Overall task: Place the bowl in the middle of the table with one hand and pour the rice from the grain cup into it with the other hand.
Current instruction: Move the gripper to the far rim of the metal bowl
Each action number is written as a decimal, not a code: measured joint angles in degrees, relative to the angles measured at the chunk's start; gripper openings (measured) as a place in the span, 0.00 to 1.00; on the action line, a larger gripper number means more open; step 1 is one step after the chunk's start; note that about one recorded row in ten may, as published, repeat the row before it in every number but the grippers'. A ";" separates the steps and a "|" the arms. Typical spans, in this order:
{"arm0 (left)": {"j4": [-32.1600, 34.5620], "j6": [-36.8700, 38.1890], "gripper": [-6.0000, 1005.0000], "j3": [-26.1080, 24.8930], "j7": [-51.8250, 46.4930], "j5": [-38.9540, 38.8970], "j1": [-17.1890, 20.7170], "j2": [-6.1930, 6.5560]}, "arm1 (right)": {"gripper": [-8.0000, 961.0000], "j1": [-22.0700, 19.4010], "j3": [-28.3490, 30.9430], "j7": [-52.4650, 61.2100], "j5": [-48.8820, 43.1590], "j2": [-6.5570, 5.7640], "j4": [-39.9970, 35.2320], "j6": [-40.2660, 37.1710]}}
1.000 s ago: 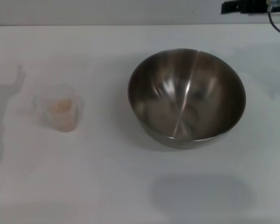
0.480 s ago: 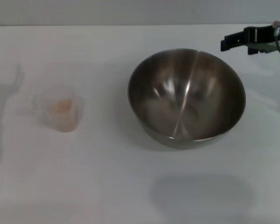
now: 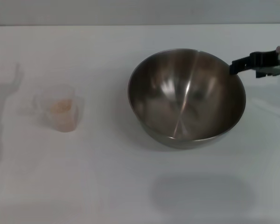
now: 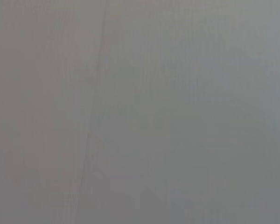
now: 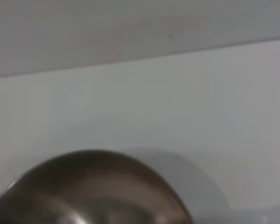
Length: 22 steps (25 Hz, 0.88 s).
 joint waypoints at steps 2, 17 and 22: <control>-0.01 -0.01 0.84 -0.05 0.02 0.00 0.00 0.00 | 0.81 0.21 -0.33 -0.43 -0.02 0.23 -1.21 -0.57; 0.07 0.06 0.84 -0.08 -0.06 0.00 0.15 0.00 | 0.81 0.71 -2.23 -1.87 0.54 0.92 -7.89 -2.94; 0.03 0.18 0.84 -0.08 -0.26 0.00 0.24 0.00 | 0.77 1.50 -3.21 -1.88 1.24 0.92 -9.88 -3.49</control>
